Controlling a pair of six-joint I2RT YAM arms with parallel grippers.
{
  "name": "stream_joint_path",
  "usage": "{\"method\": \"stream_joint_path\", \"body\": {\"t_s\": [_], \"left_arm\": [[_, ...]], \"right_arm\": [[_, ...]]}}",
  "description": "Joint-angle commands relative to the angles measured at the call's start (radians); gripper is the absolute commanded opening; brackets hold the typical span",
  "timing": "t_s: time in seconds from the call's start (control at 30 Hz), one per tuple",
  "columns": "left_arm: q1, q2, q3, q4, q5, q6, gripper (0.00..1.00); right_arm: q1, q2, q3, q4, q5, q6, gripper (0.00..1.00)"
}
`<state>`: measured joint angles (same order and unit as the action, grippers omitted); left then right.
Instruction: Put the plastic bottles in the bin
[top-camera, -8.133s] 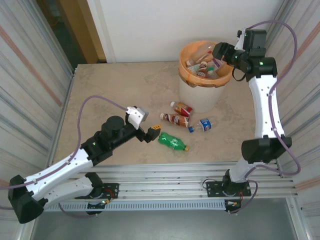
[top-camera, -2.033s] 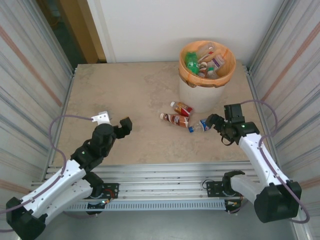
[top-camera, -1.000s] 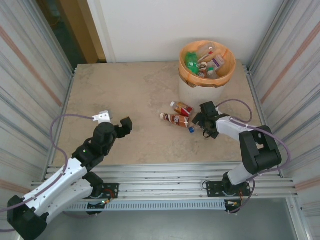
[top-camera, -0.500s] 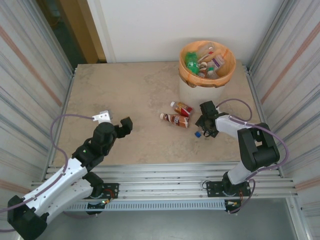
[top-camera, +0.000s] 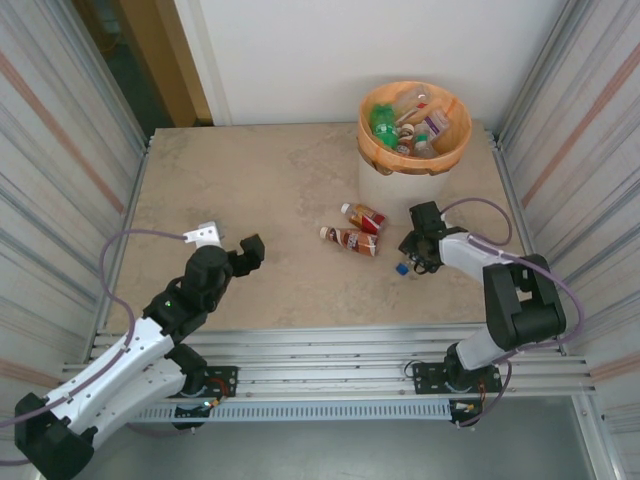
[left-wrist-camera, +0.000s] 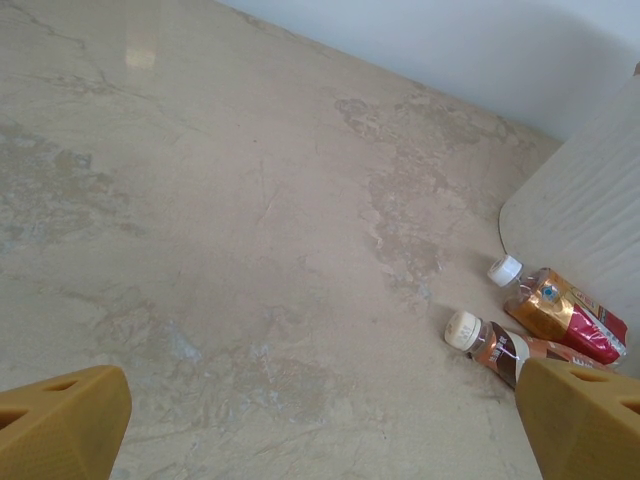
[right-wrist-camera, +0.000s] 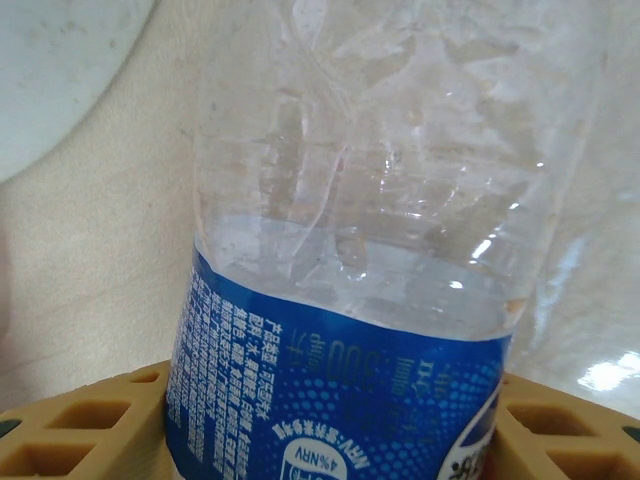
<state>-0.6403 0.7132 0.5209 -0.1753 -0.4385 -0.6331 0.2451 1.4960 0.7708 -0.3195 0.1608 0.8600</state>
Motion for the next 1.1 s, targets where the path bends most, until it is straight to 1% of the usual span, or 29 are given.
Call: {"method": "stream_joint_path", "body": {"t_s": [0.0,0.13,0.23,0.33,0.47,0.57,0.67,0.8,0.97,1.07], "left_arm": [[0.011,-0.015,-0.013,0.010,-0.009,-0.014,0.99],[0.011,-0.016,-0.013,0.011,-0.009,-0.013,0.99],[0.011,-0.017,-0.012,0.011,-0.008,-0.014,0.99],[0.011,-0.020,-0.011,0.016,-0.007,-0.011,0.99],[0.011,-0.019,-0.012,0.017,-0.003,-0.014,0.99],[0.011,-0.018,-0.012,0.019,-0.003,-0.012,0.99],[0.011,-0.018,-0.012,0.021,0.001,-0.014,0.98],[0.010,-0.015,-0.005,0.017,0.002,-0.010,0.99],[0.011,-0.021,-0.003,0.008,0.000,-0.005,0.99],[0.011,-0.024,-0.005,0.008,0.002,-0.007,0.99]], "right_arm": [[-0.027,-0.129,-0.002,-0.076,0.031,-0.054,0.35],[-0.072,-0.282,0.038,-0.180,0.049,-0.119,0.32],[-0.103,-0.381,0.114,-0.263,0.052,-0.194,0.32],[-0.130,-0.436,0.234,-0.348,0.032,-0.276,0.31],[-0.152,-0.445,0.420,-0.418,-0.008,-0.372,0.31],[-0.160,-0.394,0.583,-0.460,-0.081,-0.431,0.33],[-0.161,-0.305,0.746,-0.498,-0.131,-0.468,0.34],[-0.161,-0.199,0.894,-0.476,-0.144,-0.469,0.35],[-0.161,-0.062,1.031,-0.434,-0.157,-0.456,0.36],[-0.162,0.032,1.135,-0.438,-0.161,-0.455,0.36]]}}
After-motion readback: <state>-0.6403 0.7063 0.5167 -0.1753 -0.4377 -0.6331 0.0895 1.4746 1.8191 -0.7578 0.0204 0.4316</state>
